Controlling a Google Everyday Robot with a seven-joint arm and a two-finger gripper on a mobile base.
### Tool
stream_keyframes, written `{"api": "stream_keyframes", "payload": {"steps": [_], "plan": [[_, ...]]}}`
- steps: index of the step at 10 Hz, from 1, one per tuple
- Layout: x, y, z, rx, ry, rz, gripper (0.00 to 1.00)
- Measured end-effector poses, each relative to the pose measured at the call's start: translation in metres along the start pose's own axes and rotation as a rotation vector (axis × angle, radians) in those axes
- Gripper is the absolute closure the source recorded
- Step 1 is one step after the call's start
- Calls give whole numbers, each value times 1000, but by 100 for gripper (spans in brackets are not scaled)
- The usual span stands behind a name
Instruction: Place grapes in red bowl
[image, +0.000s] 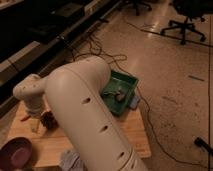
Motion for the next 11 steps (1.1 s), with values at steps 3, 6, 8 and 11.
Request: {"api": "stream_keyframes", "payload": {"steps": [3,6,8,11], "plan": [[6,6,12,15,40,44,20],[16,1,26,25,40,68,21],[21,-4,33,34,31,78,37],[22,-6,31,53,19,76,69]]}}
